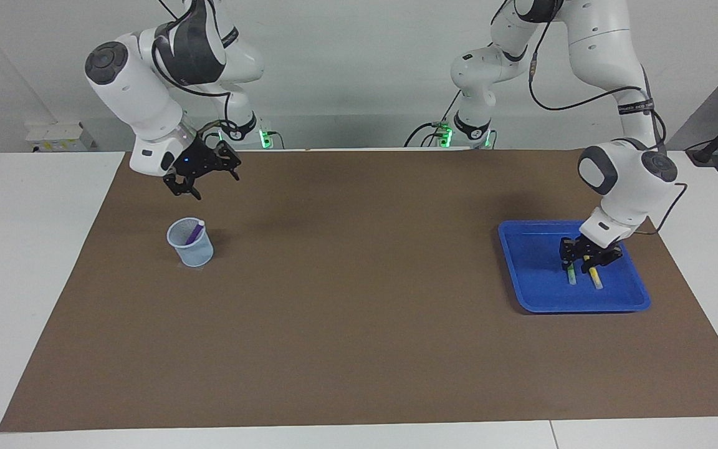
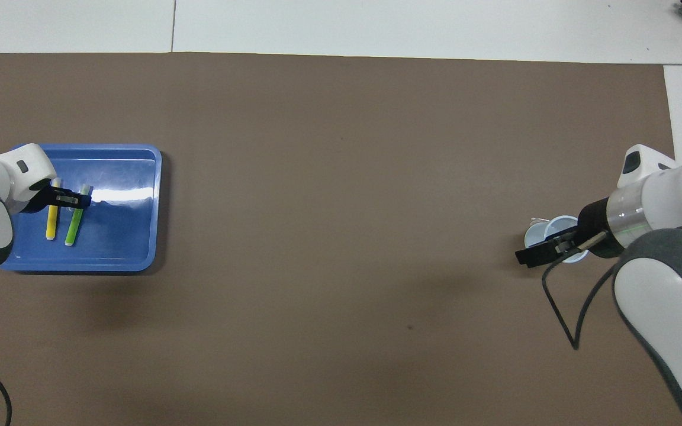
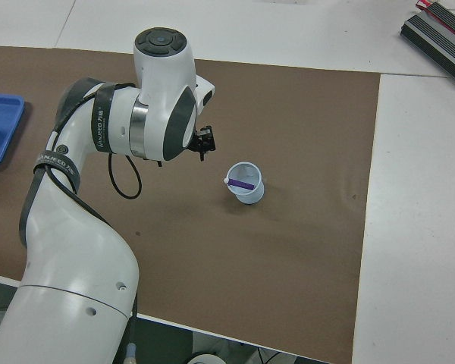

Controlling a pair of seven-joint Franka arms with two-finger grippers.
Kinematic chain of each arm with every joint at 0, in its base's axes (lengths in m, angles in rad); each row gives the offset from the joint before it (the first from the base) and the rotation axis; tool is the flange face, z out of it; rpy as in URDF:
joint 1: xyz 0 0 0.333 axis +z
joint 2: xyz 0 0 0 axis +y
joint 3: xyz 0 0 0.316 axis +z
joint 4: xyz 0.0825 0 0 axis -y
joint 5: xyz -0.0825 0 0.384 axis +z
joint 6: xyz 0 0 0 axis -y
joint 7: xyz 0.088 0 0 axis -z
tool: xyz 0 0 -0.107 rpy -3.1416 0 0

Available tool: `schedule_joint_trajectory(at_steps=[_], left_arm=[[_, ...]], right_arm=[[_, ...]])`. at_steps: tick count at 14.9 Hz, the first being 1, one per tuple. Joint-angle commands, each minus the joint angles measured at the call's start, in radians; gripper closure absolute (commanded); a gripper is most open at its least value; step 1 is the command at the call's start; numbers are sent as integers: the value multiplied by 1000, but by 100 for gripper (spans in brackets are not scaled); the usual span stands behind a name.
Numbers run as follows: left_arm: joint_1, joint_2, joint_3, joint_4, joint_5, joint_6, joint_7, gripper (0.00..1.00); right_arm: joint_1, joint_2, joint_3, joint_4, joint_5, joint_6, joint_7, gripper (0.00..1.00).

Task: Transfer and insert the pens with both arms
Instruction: 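Grasp the green pen with the left gripper while the right gripper withdraws, then extend the green pen toward the right gripper while the right gripper reaches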

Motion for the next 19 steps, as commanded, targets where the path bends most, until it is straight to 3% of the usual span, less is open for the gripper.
schedule_joint_trajectory(at_steps=[1,6,8,10,11,16,19], left_arm=[[17,0,-6,-34,21,44,21,47],[31,-3,-6,-65,20,39,23,47],[31,-2,-6,-65,20,41,21,53],[30,-2,-6,-66,20,44,15,89],[30,-2,-6,-65,20,44,12,100],[22,0,-6,-60,20,42,-28,100],[22,0,-6,-16,18,-26,-52,100]], right_arm=[[70,6,8,3,83,37,285,0],[144,4,8,-8,205,106,565,0],[159,4,8,-11,239,136,647,0],[176,6,8,-17,241,178,713,0],[179,4,8,-19,258,186,731,0],[213,13,8,-14,409,250,734,0],[256,15,8,-8,439,290,742,0]])
